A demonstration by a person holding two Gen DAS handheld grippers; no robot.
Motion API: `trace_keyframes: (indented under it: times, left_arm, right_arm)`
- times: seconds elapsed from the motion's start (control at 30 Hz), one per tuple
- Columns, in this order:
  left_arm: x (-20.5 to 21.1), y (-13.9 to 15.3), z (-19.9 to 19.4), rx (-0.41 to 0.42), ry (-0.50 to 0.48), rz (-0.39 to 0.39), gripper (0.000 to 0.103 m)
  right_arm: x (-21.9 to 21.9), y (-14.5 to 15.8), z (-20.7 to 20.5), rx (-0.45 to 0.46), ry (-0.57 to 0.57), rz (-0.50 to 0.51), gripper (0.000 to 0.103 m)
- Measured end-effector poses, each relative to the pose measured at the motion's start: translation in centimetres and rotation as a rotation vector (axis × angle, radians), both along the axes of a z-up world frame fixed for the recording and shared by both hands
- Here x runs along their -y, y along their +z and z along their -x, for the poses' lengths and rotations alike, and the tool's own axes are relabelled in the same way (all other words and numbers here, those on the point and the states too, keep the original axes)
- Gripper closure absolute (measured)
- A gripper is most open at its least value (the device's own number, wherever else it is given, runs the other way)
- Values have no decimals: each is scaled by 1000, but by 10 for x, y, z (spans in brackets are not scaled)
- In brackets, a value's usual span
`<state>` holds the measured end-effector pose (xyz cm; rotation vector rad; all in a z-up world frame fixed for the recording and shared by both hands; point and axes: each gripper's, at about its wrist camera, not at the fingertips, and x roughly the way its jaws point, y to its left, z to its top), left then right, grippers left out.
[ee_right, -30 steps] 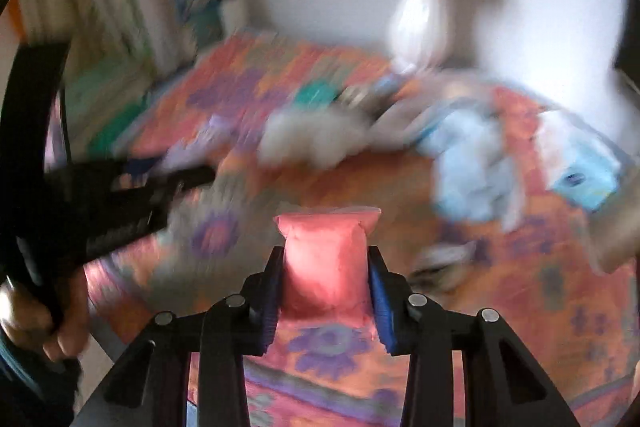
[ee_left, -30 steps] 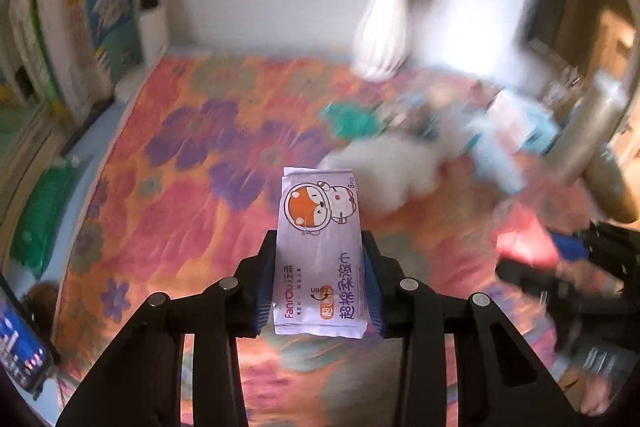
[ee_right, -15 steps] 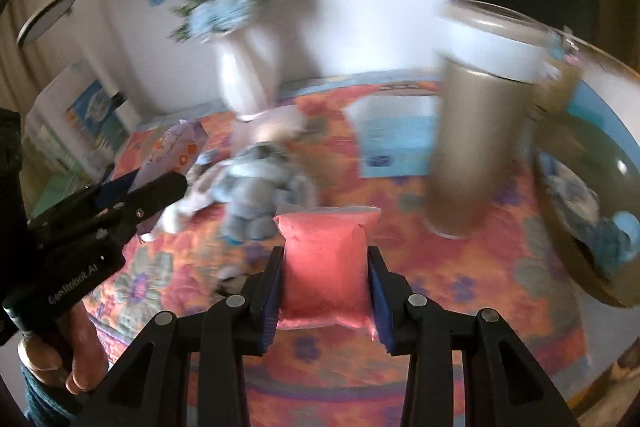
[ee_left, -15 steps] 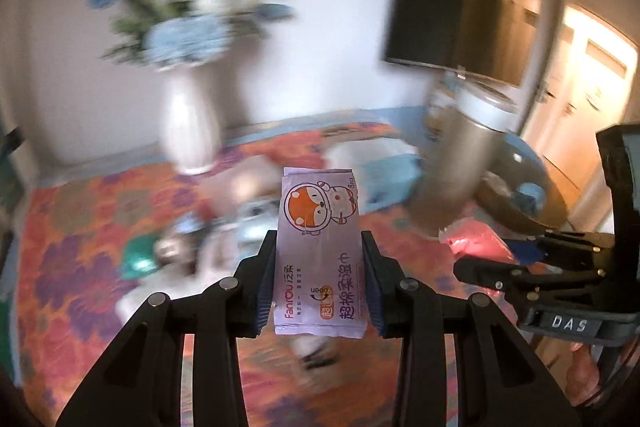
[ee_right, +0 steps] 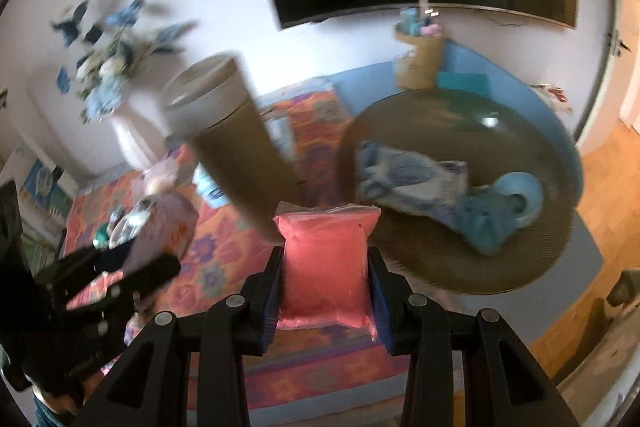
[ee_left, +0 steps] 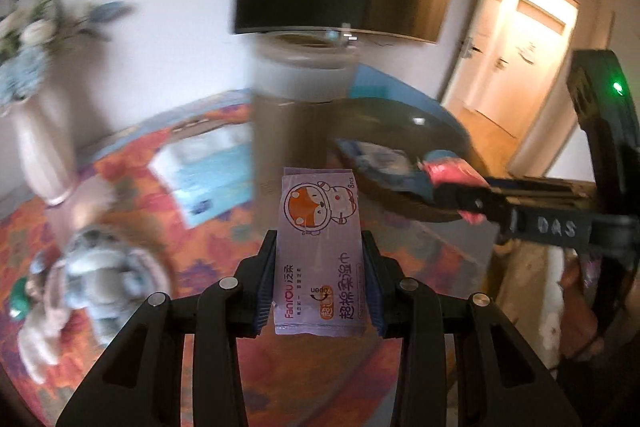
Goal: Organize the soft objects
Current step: 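Carry purple pack and coral pouch to the round glass table and release, then swing both open grippers back over the floral table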
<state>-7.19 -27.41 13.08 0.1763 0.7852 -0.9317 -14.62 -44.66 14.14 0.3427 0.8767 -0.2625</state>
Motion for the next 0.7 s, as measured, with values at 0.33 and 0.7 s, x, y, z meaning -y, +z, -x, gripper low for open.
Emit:
trace_keyframes:
  times: [0.33,0.7]
  left_arm:
    - [107,12,25,96,-144,-22,68]
    - [181,-1,3,151,-134,9,30]
  right_arm:
    - [96,16,13,111,-189,-37,65]
    - [183,0,-39,113,-339,-105,31]
